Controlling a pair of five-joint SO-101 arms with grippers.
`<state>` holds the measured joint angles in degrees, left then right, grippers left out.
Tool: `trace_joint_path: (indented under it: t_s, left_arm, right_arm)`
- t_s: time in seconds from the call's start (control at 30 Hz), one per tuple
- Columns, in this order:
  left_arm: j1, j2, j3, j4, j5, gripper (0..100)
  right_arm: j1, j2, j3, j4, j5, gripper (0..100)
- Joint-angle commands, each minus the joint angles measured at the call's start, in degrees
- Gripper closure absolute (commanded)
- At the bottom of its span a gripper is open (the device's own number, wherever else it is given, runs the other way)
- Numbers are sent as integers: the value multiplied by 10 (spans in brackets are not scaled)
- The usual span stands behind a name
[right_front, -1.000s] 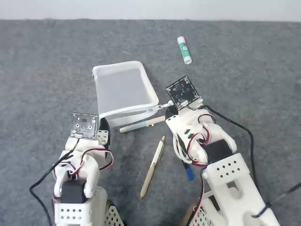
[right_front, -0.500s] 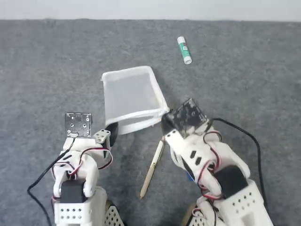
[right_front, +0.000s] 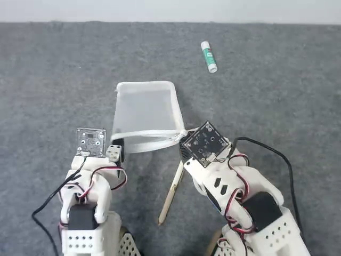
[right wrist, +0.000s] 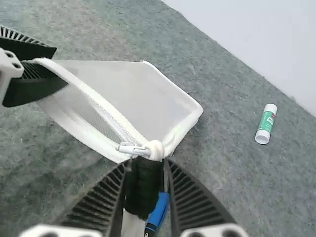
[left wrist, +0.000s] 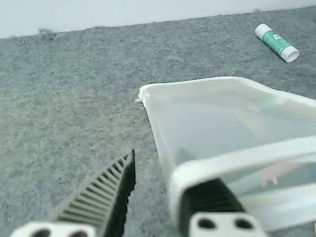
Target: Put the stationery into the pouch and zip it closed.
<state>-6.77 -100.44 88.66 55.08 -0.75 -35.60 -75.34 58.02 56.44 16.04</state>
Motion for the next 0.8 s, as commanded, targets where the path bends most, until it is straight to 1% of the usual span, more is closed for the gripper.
trace_joint_path:
  t_s: [0.0,0.1,0.2,0.3,0.37,0.5,0.57,0.67,0.77]
  left_arm:
    - [1,-4,-22,-7,-12,991]
    - [0,-5,-42,27,-11,990]
    - [-1,-5,-51,40,-11,990]
    - [-2,-5,-53,38,-11,990]
    - [-3,-4,-62,40,-11,990]
    - [-35,-4,-80,50,-9,990]
    - [-51,-4,-80,49,-4,990]
    - [-87,-4,-94,50,20,990]
    - [-109,-4,-99,51,29,990]
  right_arm:
    - [0,-14,-12,-2,5,985]
    - [0,-14,-12,2,5,901]
    - [0,-13,-11,12,5,827]
    - [1,-13,-11,14,5,832]
    - [15,-13,-11,10,5,831]
    - [61,-11,-12,-4,5,829]
    - [73,-1,-13,-7,5,829]
    - [76,49,-15,-29,5,831]
    - [81,126,-27,-56,4,831]
